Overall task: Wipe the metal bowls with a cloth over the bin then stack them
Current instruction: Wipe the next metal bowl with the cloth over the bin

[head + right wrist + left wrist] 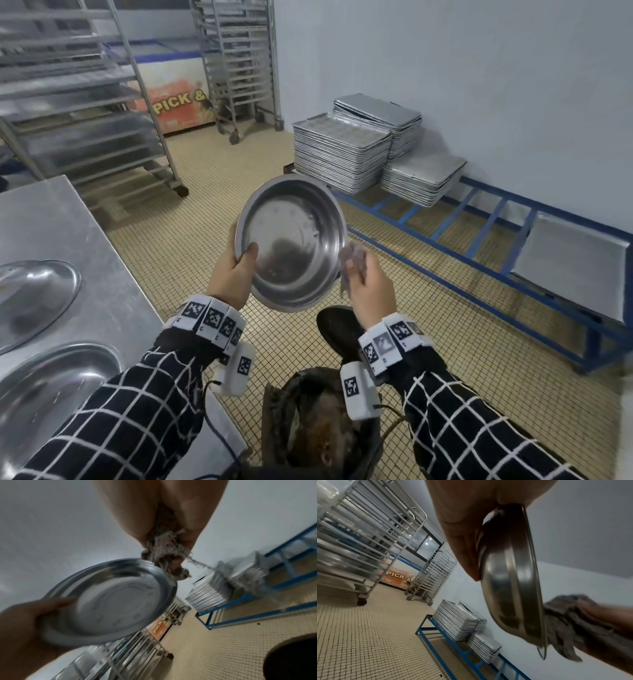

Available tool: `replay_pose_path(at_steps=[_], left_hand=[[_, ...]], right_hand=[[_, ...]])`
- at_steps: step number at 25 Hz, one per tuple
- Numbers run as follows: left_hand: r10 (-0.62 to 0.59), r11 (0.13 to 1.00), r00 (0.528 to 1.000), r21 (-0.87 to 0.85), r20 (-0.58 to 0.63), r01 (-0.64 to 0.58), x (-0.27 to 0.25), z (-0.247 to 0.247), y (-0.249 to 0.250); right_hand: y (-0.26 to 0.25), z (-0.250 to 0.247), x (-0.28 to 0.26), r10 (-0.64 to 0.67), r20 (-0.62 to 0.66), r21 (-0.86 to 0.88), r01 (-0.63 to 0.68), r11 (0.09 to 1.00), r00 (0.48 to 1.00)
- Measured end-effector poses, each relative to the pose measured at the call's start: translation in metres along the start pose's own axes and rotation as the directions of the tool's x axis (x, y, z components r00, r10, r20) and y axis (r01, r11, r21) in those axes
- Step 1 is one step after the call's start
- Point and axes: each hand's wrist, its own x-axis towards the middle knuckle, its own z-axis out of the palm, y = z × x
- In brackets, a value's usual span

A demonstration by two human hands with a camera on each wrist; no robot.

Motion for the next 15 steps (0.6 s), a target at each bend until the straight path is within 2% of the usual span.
replay_pose_path(at_steps=[2, 4, 6, 8, 10, 11, 12, 15], left_hand=[[0.028, 0.999, 0.999, 0.015, 0.029, -0.028, 0.000, 0.002, 0.001], [0.071, 0.997, 0.997, 0.006, 0.041, -0.071, -0.001, 0.007, 0.005], [0.100, 0.995, 0.995, 0.010, 0.029, -0.101, 0.001, 0.007, 0.009], [0.115, 0.993, 0.993, 0.008, 0.031, -0.115, 0.003, 0.003, 0.011], [0.111, 0.994, 0.993, 0.002, 0.044, -0.111, 0.004, 0.000, 0.011], [0.113, 0.993, 0.992, 0.011, 0.048, -0.114, 0.002, 0.000, 0.011], [0.122, 0.992, 0.992, 0.025, 0.045, -0.123, 0.001, 0.001, 0.012], [0.167, 0.983, 0.986, 0.070, 0.026, -0.168, 0.000, 0.008, 0.022]], right_hand=[[-0.015, 0.014, -0.015, -0.149, 0.206, -0.010, 0.155, 0.988, 0.967], [-0.022, 0.030, -0.032, -0.272, 0.428, -0.095, 0.343, 0.935, 0.862], [-0.013, 0.043, -0.042, -0.343, 0.540, -0.189, 0.508, 0.841, 0.769], [0.004, 0.038, -0.032, -0.327, 0.574, -0.379, 0.597, 0.707, 0.751], [0.017, 0.024, -0.018, -0.249, 0.564, -0.580, 0.592, 0.560, 0.788], [0.019, 0.020, -0.014, -0.220, 0.556, -0.610, 0.574, 0.546, 0.801], [0.017, 0.020, -0.013, -0.219, 0.558, -0.588, 0.567, 0.576, 0.801], [-0.004, 0.035, -0.031, -0.285, 0.571, -0.340, 0.538, 0.771, 0.770]])
